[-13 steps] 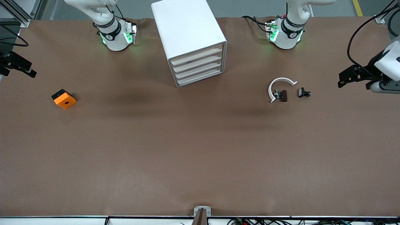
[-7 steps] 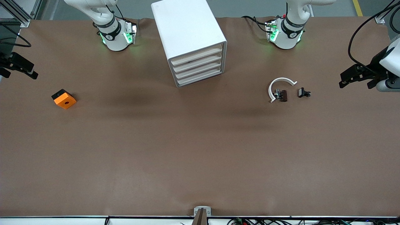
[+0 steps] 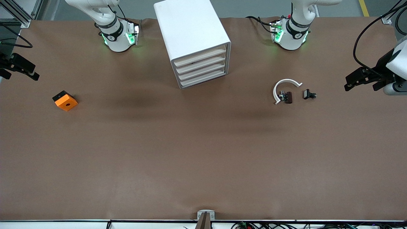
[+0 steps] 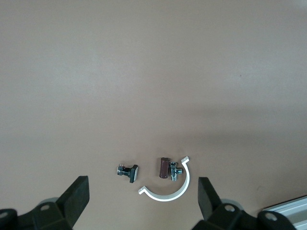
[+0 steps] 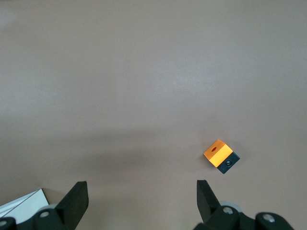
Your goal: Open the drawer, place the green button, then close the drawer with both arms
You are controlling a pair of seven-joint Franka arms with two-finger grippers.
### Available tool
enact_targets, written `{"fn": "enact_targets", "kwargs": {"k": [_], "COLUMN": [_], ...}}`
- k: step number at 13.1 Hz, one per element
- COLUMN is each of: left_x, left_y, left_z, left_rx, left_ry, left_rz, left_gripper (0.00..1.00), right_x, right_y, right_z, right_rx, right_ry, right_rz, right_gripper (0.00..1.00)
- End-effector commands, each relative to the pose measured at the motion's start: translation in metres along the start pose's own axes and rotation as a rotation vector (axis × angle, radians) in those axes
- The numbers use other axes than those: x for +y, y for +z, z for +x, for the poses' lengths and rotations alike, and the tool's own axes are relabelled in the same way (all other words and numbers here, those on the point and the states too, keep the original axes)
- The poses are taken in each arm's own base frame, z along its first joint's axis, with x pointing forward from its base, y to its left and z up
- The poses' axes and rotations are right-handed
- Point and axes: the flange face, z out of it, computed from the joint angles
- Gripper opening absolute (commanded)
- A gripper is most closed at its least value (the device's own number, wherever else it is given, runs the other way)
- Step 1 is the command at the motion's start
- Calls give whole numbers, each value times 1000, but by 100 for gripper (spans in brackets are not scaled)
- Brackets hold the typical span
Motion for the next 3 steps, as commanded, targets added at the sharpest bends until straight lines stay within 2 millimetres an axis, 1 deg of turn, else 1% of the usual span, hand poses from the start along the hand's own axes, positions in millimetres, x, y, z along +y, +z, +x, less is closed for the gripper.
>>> {"fn": "enact_targets", "kwargs": {"k": [1, 3], "left_x": [3, 3], "left_y": [-6, -6], "left_z": [2, 2], "left_rx": [-4, -4], "left_ry": [3, 3], "left_rz": [-4, -4], "left_gripper": [100, 100], "right_x": [-1, 0], "right_y": [-3, -3], "right_z": [-2, -2], "right_rx": [1, 1], "right_ry": [6, 5], "right_rz": [-10, -13], "right_gripper": [100, 100]}}
